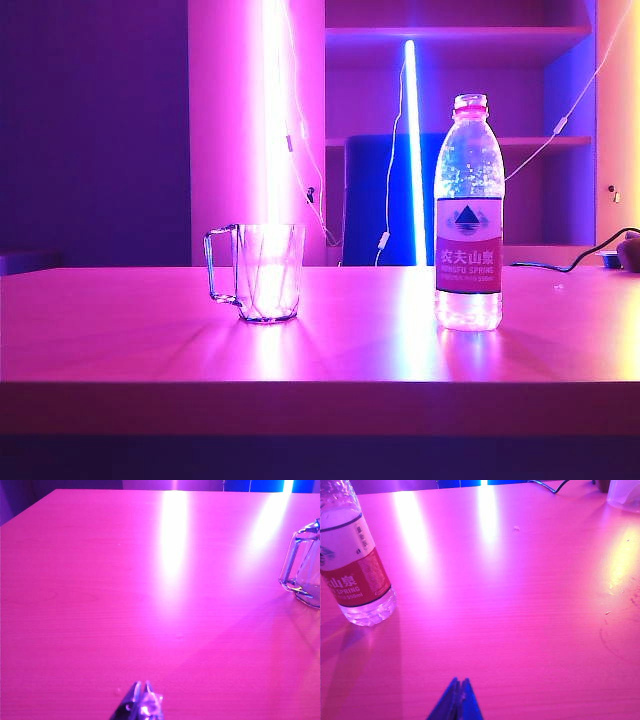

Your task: Pick up the mineral water bottle on the table and pour water into the mug until it's half full.

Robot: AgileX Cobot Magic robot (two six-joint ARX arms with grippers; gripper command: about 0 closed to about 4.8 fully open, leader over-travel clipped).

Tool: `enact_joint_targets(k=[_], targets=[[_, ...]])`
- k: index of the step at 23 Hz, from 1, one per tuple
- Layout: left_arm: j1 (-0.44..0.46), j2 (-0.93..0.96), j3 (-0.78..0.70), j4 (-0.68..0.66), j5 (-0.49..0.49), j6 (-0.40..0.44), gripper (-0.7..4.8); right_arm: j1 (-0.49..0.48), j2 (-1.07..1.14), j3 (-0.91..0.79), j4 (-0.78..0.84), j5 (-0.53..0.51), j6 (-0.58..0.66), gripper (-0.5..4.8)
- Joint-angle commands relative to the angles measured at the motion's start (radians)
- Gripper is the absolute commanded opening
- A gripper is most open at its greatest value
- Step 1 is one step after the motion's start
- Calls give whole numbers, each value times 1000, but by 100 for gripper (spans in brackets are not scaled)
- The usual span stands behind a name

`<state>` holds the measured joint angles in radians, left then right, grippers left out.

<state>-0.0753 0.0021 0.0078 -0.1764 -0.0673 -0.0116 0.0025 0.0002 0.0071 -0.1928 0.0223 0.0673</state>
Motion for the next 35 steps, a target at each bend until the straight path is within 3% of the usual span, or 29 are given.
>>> enact_joint_targets(k=[1,6,8,9,10,12,14,17,20,25,27,28,30,35], targets=[[0,1,2,-2,0,8,-5,0,-1,-2,18,-8,5,-1],[0,1,2,0,3,6,-5,0,-1,-1,18,-43,21,-1],[-1,1,7,23,4,-6,-5,0,-1,16,23,-70,76,-1],[-1,1,34,60,24,-27,-5,0,-1,49,25,-70,166,-1],[-1,1,58,68,55,-36,-5,2,-1,77,24,-70,213,-1],[-1,1,171,142,245,-42,-4,4,-1,195,38,-70,241,-1],[-1,3,238,129,333,-48,-5,4,-1,268,29,-76,258,-1],[-1,34,351,-74,447,-76,-5,4,6,402,-29,-189,245,8],[-1,94,401,-220,512,-72,-4,4,50,498,-135,-254,198,75],[-1,187,407,-232,560,-72,-4,5,207,631,-274,-341,59,203],[-1,217,407,-233,566,-75,-5,9,380,666,-223,-372,36,314],[-1,217,407,-233,565,-75,-5,16,431,664,-191,-369,36,337],[-1,217,407,-229,565,-75,-4,35,517,652,-117,-360,37,337],[0,217,407,-227,561,-75,-5,96,732,541,311,-315,38,337]])
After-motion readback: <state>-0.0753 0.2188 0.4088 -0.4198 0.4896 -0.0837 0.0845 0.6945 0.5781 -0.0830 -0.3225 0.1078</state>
